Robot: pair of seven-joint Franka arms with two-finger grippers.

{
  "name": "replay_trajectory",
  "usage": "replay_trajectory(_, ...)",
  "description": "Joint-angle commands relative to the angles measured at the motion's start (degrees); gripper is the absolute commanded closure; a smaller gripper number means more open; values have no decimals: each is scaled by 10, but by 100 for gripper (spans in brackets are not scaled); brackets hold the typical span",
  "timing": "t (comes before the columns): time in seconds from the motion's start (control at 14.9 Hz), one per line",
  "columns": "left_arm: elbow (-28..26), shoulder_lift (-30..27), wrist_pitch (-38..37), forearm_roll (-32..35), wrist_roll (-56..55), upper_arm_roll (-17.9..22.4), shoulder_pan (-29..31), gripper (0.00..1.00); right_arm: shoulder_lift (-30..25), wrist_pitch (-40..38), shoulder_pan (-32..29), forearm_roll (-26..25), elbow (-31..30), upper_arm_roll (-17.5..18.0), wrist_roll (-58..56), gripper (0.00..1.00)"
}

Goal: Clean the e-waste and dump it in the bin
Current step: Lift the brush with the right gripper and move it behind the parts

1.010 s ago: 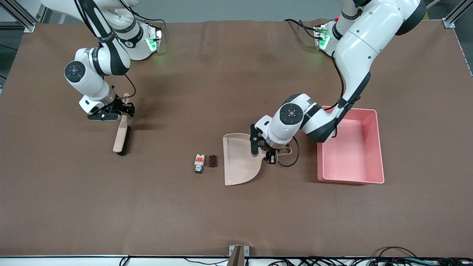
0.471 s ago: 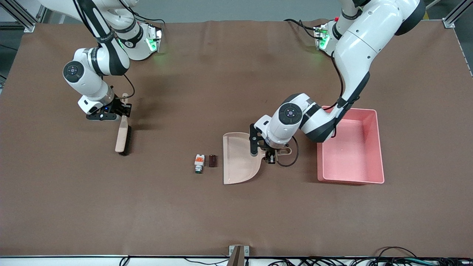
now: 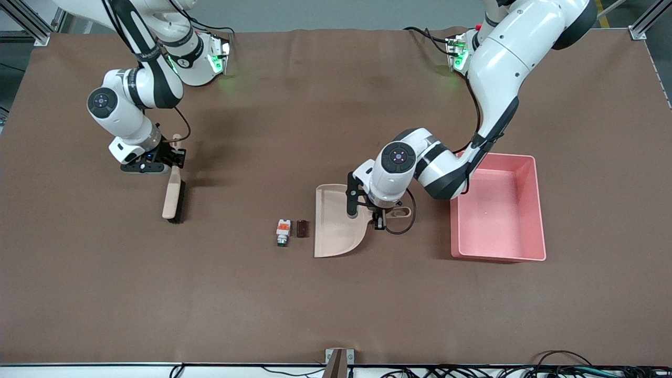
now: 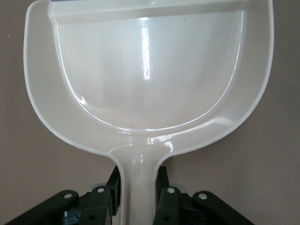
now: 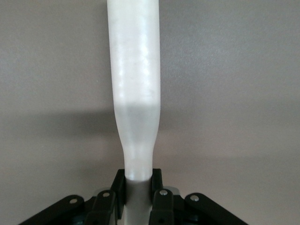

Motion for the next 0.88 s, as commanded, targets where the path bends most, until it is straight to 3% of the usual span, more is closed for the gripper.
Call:
replay_trajectory(0.0, 18, 9, -15, 13, 0, 1, -4, 81, 0, -49, 1, 7, 57, 6, 8, 100)
replay_trajectory(0.27, 19, 9, -15, 12, -1, 1, -4, 81, 37, -59, 102, 11, 142, 8, 138, 100)
replay_trajectory(0.47, 19, 11, -15, 11, -18, 1, -6, 81, 93, -151, 143, 17, 248, 10, 158, 100)
replay_trajectory(0.81, 26, 15, -15, 10, -25, 14, -26, 81, 210, -148, 211, 102, 362, 10, 160, 100)
